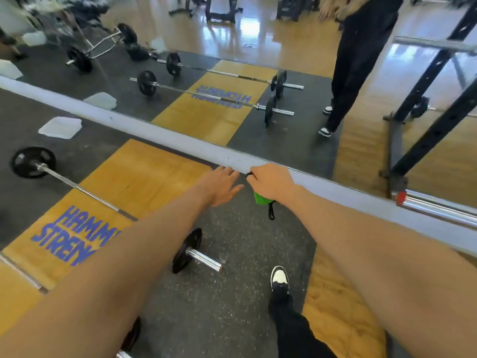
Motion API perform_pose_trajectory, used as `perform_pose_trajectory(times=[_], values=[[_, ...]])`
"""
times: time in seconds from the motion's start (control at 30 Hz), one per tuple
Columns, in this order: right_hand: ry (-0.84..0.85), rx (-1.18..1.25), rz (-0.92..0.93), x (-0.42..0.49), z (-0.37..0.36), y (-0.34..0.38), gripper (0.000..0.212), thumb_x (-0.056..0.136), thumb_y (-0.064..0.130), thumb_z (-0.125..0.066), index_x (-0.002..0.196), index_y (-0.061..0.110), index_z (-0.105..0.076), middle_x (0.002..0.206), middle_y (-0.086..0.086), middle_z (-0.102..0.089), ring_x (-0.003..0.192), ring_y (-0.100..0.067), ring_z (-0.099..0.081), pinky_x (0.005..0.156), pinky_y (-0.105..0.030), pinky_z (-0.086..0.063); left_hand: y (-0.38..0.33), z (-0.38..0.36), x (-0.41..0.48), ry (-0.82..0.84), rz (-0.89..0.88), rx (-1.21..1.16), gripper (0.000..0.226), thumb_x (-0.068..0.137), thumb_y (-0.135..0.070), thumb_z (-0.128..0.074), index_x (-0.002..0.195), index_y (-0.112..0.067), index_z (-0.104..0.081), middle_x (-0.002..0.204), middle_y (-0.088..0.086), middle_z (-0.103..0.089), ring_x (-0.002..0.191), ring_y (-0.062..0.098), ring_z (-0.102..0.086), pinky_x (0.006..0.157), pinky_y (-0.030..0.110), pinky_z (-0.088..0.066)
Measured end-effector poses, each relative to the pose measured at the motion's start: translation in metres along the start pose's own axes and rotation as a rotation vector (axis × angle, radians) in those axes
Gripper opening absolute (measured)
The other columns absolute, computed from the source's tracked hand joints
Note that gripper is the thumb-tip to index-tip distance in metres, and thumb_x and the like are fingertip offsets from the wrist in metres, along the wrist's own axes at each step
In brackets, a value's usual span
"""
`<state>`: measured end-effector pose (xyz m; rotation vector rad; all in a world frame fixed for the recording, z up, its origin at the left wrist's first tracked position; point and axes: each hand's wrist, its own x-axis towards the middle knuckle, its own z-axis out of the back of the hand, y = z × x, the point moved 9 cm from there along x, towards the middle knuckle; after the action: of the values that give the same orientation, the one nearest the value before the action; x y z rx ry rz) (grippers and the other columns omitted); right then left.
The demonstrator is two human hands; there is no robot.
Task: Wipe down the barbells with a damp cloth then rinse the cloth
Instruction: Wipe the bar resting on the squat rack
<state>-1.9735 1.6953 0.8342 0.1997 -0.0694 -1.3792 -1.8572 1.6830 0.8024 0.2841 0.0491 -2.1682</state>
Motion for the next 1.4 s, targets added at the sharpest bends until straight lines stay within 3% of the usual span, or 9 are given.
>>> perform_pose_trajectory(times=[0.2,0.3,0.4,0.57,0.7,1.13,1.4], values=[[0.007,0.029,0.083,0.171,-0.002,-0.02,0.032,0.104,0.036,-0.036,0.093,0.015,-0.057,0.087,-0.004,-0.052,0.078,-0.027,-0.049,0.066,-0.035,-0.036,0.102,0.003,0.113,-0.021,0.083,-0.012,0.057,0.105,-0.054,-0.027,0.142,-0.014,-0.044,0.133,0.012,-0.054,0.118,0.03,-0.054,0.092,0.043,-0.045],[0.024,0.013,0.198,0.253,-0.001,-0.007,0.035,0.105,0.036,-0.037,0.096,0.012,-0.06,0.083,-0.003,-0.052,0.074,-0.026,-0.051,0.061,-0.033,-0.033,0.153,0.009,0.153,-0.001,0.159,-0.01,0.058,0.106,-0.052,-0.026,0.148,-0.015,-0.04,0.14,0.01,-0.052,0.121,0.03,-0.054,0.095,0.043,-0.046],[0.073,-0.005,0.284,0.331,-0.004,0.019,0.034,0.104,0.036,-0.036,0.088,0.013,-0.055,0.081,-0.004,-0.053,0.075,-0.029,-0.055,0.058,-0.033,-0.03,0.211,0.011,0.181,-0.007,0.265,-0.086,0.055,0.106,-0.051,-0.027,0.144,-0.014,-0.043,0.133,0.011,-0.054,0.117,0.031,-0.055,0.091,0.044,-0.047],[0.165,0.033,0.467,0.435,-0.021,0.099,0.036,0.104,0.034,-0.037,0.07,0.021,-0.039,0.068,0.001,-0.044,0.069,-0.028,-0.051,0.053,-0.033,-0.03,0.326,0.0,0.189,0.039,0.464,-0.116,0.053,0.107,-0.048,-0.029,0.14,-0.011,-0.044,0.13,0.014,-0.054,0.115,0.034,-0.054,0.087,0.044,-0.048],[0.211,-0.013,0.621,0.507,-0.039,0.172,0.039,0.105,0.033,-0.035,0.069,0.023,-0.04,0.068,0.004,-0.044,0.067,-0.024,-0.051,0.055,-0.033,-0.032,0.428,-0.014,0.19,0.067,0.609,-0.149,0.051,0.107,-0.048,-0.028,0.139,-0.012,-0.044,0.132,0.014,-0.052,0.118,0.034,-0.052,0.089,0.046,-0.048],[0.238,0.042,0.73,0.77,-0.042,0.357,0.034,0.103,0.031,-0.036,0.078,0.017,-0.054,0.07,0.002,-0.052,0.07,-0.026,-0.058,0.063,-0.04,-0.05,0.737,-0.022,0.222,0.093,0.795,-0.175,0.052,0.107,-0.049,-0.028,0.141,-0.014,-0.043,0.135,0.012,-0.051,0.121,0.033,-0.05,0.097,0.046,-0.045],[0.165,-0.004,0.868,0.918,-0.05,0.473,0.03,0.104,0.032,-0.033,0.084,0.018,-0.05,0.071,0.004,-0.05,0.069,-0.024,-0.055,0.051,-0.035,-0.033,0.919,-0.009,0.234,0.051,0.858,-0.093,0.05,0.107,-0.048,-0.028,0.134,-0.01,-0.048,0.131,0.013,-0.053,0.117,0.033,-0.052,0.09,0.046,-0.045]])
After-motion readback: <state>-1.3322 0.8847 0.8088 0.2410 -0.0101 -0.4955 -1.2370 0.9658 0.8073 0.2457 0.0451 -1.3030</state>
